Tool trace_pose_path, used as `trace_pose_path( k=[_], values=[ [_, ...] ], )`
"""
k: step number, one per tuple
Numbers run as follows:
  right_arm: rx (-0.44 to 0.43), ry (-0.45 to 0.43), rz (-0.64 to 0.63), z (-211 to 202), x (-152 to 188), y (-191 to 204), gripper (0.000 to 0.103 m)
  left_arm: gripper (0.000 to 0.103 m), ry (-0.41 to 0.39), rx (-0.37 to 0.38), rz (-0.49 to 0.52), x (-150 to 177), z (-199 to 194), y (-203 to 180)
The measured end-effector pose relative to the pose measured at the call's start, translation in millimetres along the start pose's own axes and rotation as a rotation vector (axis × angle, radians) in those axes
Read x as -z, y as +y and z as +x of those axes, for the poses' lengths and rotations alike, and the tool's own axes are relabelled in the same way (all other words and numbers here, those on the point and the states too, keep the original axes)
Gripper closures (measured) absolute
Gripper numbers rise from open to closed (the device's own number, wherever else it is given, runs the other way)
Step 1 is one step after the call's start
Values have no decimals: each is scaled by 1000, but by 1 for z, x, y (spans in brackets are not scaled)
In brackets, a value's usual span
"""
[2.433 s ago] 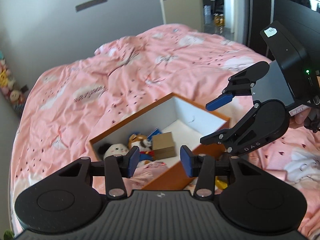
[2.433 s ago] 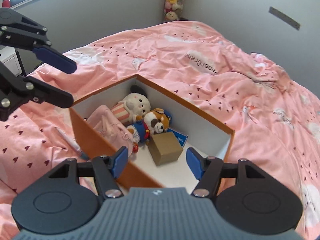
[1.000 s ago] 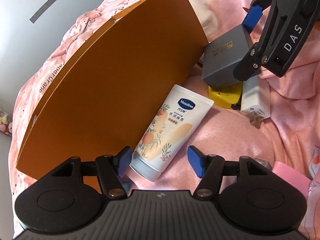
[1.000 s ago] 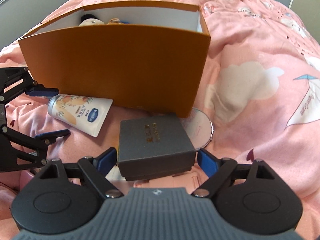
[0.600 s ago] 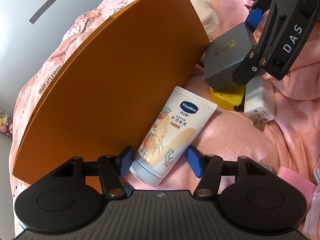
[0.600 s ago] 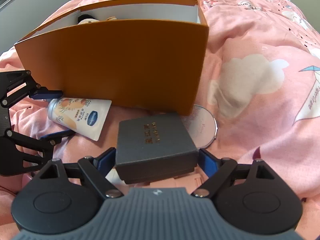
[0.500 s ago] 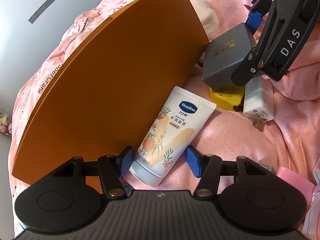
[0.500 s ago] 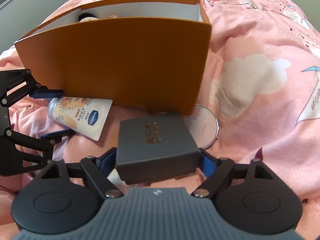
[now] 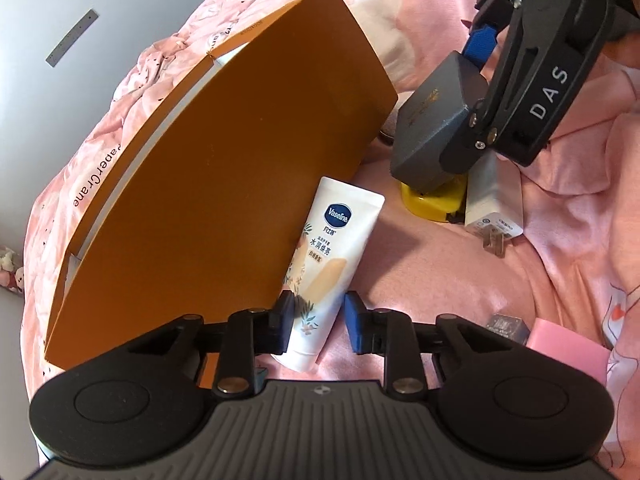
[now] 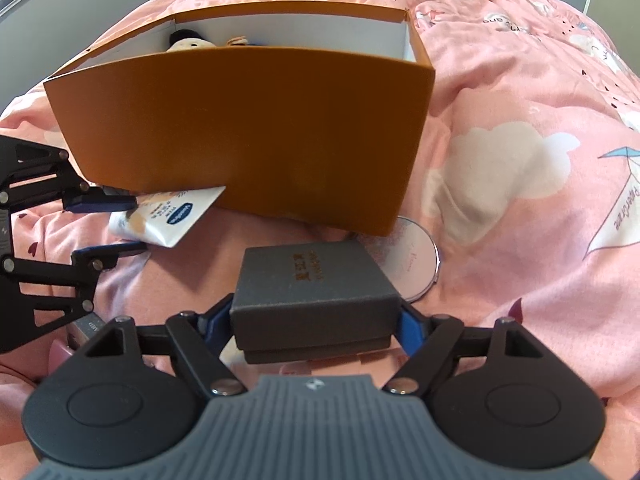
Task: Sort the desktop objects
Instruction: 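Grasp the dark grey gift box with the right tool while the left tool grasps the Vaseline tube, then lift the Vaseline tube with the left tool while the right tool lifts the grey box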
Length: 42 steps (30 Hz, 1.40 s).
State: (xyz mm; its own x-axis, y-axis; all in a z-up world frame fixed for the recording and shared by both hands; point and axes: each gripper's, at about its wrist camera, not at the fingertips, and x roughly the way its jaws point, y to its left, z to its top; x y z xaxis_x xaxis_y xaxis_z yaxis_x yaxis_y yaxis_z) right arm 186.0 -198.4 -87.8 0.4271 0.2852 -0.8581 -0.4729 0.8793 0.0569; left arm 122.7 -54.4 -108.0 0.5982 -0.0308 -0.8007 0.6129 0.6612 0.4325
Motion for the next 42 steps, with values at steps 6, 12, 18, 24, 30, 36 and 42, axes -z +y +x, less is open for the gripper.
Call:
trace_pose_path(
  k=[6, 12, 18, 24, 30, 36, 42],
  values=[
    [30, -22, 77, -4, 1, 3, 23, 73, -15, -12, -59, 1, -3, -4],
    [79, -50, 122, -4, 9, 7, 23, 67, 2, -114, 103, -5, 7, -37],
    [87, -58, 115, -4, 13, 10, 23, 58, -1, -257, 272, -7, 21, -72],
    [73, -50, 100, -1, 15, 14, 23, 57, -14, -332, 364, -3, 30, -92],
    [68, -53, 110, -2, 16, 12, 23, 60, -38, -309, 290, -4, 23, -85],
    [58, -71, 119, -8, 16, 11, 23, 78, -88, -232, 159, -5, -1, -67],
    [53, -68, 117, -9, 15, 10, 23, 79, -104, -167, 38, -7, -16, -41]
  ],
)
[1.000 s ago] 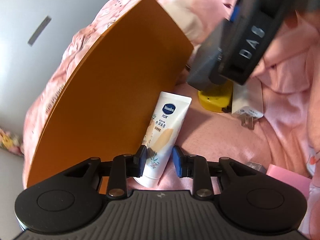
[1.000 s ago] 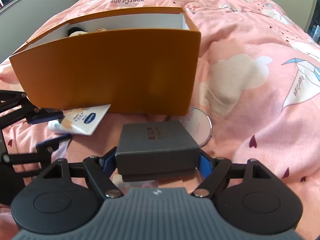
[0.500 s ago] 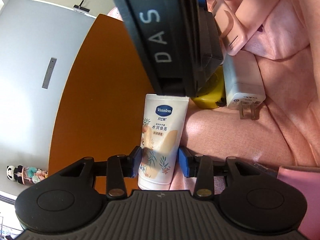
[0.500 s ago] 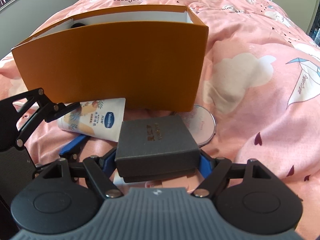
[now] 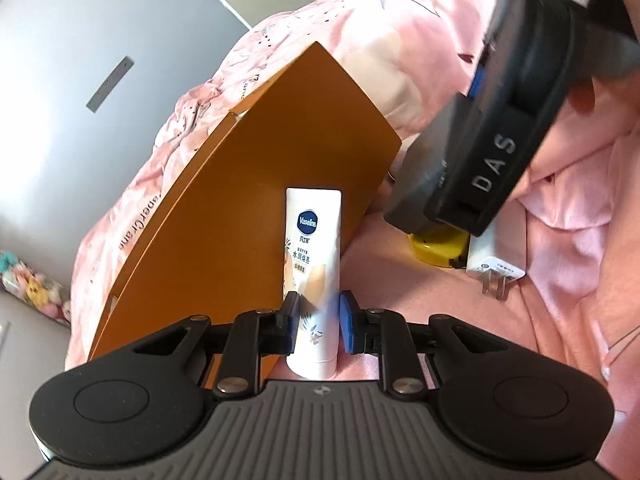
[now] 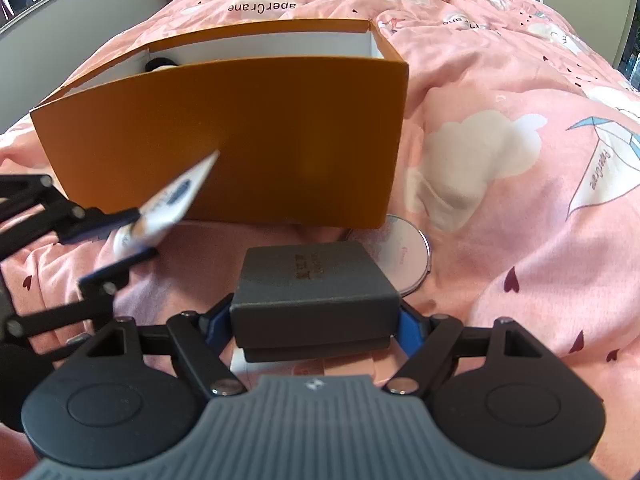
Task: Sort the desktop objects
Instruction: 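Lift the Vaseline tube with the left tool while the right tool lifts the grey box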
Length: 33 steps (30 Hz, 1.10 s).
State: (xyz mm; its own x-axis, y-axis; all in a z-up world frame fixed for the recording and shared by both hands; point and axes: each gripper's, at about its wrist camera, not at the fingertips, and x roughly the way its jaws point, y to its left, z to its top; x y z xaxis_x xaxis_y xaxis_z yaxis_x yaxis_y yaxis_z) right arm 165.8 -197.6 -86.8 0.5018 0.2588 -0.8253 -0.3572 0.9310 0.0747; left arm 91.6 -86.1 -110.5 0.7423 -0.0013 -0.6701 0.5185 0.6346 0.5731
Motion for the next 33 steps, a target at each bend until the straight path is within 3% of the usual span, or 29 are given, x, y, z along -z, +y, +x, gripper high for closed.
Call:
trace_pose_path(
  k=[4, 8, 10, 18, 23, 26, 27, 33],
  values=[
    [-15, 6, 13, 1, 0, -4, 23, 77, 24, 37, -104, -5, -7, 16],
    [-22, 18, 16, 3, 0, -4, 23, 63, 35, 28, -192, -6, -4, 25],
    [-23, 22, 10, 5, 1, -3, 23, 52, 35, -11, -193, -10, -2, 20],
    [-50, 28, -3, 11, 0, -2, 23, 51, -27, -203, -51, -25, 21, -10],
    [-62, 21, 6, 12, 0, -3, 24, 56, -37, -197, -48, -25, 22, -8],
    [-68, 6, 15, 7, 0, -5, 24, 72, -39, -172, -69, -27, 17, -3],
    [-72, 3, 18, 6, -1, -6, 24, 82, -38, -156, -84, -27, 14, 0],
    [-68, -27, 18, -4, -5, -7, 24, 84, -51, -61, -202, -35, 7, 28]
  ],
)
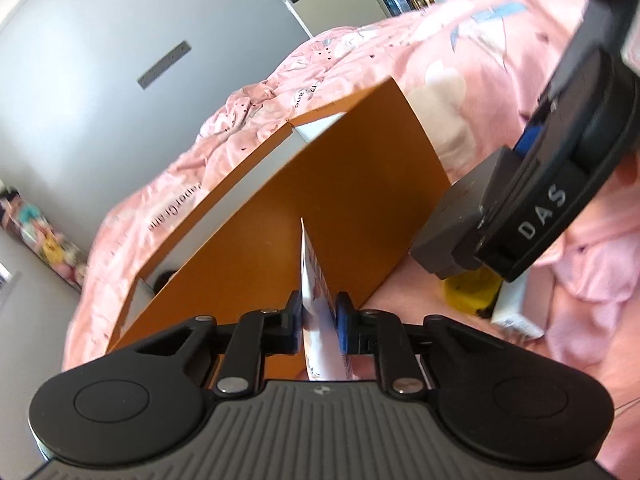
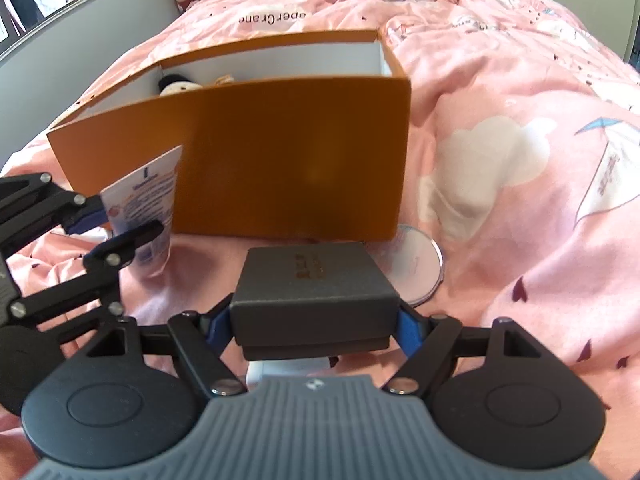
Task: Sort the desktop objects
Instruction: 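Lift the Vaseline tube with the left tool while the right tool lifts the grey box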
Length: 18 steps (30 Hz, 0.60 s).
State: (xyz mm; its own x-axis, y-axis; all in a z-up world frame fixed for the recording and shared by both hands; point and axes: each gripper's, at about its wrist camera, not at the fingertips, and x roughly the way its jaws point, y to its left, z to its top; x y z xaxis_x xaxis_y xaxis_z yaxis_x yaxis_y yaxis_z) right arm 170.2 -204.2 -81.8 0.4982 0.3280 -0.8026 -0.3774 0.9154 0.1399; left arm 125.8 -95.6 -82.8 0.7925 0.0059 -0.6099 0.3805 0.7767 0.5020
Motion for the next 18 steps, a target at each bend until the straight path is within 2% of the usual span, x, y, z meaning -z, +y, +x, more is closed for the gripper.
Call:
trace_pose_path(
  k=[6, 12, 14, 18],
  values=[
    [39, -49, -41, -21, -6, 13, 24, 84, -33, 111, -131, -9, -24, 35],
    [6, -138, -36, -56, -16, 19, 24, 85, -83, 218, -216, -17, -57, 69],
    [-7, -168, -46, -69, -21, 20, 24, 85, -107, 264, -257, -19, -79, 82],
    [-44, -217, -75, -93, -34, 23, 24, 85, -162, 327, -322, -33, -98, 110]
  ],
)
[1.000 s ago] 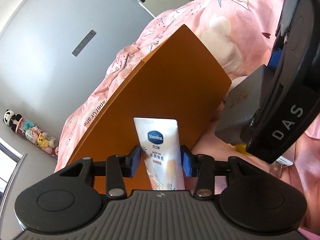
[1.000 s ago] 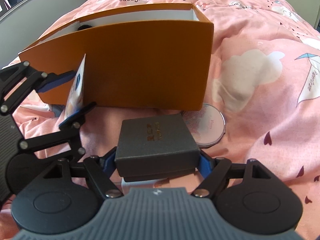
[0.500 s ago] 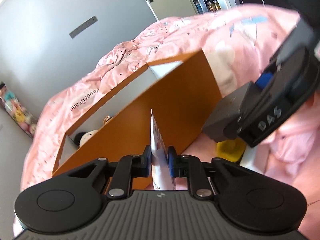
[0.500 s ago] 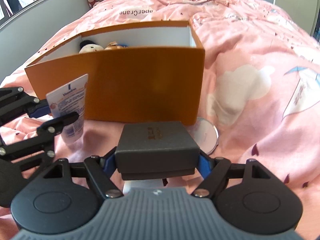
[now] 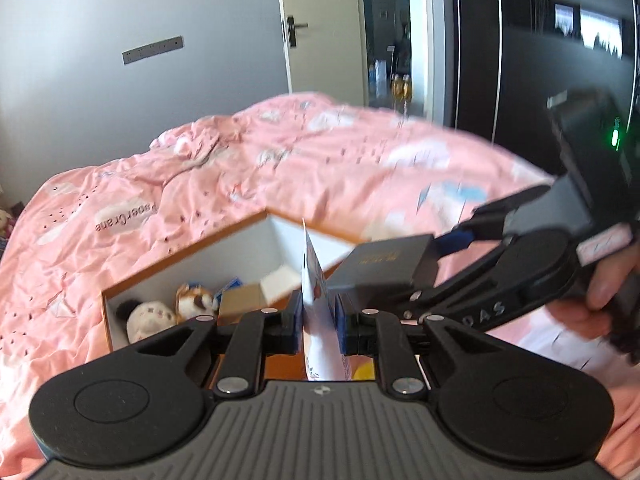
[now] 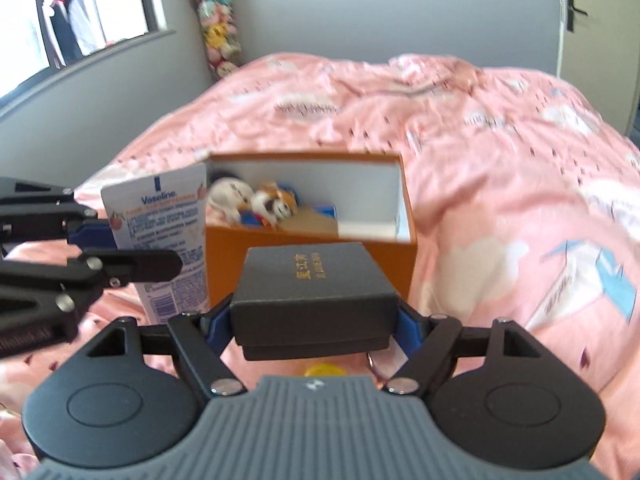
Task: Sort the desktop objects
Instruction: 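Lift the Vaseline tube with the left tool while the right tool lifts the grey box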
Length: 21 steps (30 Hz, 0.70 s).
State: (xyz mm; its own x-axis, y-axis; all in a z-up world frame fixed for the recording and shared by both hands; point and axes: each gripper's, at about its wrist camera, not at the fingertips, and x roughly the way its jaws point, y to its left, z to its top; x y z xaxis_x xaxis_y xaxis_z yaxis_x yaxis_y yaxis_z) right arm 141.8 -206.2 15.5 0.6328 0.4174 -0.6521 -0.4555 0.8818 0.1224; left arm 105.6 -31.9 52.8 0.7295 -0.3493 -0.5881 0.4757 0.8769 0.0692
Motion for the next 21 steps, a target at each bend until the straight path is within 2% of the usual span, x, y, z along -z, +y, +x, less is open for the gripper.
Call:
trace_pose_path(
  k=[5, 11, 16, 21],
  values=[
    [-21, -47, -39, -13, -35, -5, 24, 84, -62, 29, -70, -30, -23, 23],
    [-3, -54, -118, 16, -91, -8, 24, 85, -122, -25, -106, -61, -18, 60],
    [2, 41, -197, 71, -126, -15, 24, 85, -82, -28, -176, -67, 10, 91],
    [4, 231, -374, 137, -140, -13, 24, 85, 0, -16, -253, -56, 44, 115]
  ],
)
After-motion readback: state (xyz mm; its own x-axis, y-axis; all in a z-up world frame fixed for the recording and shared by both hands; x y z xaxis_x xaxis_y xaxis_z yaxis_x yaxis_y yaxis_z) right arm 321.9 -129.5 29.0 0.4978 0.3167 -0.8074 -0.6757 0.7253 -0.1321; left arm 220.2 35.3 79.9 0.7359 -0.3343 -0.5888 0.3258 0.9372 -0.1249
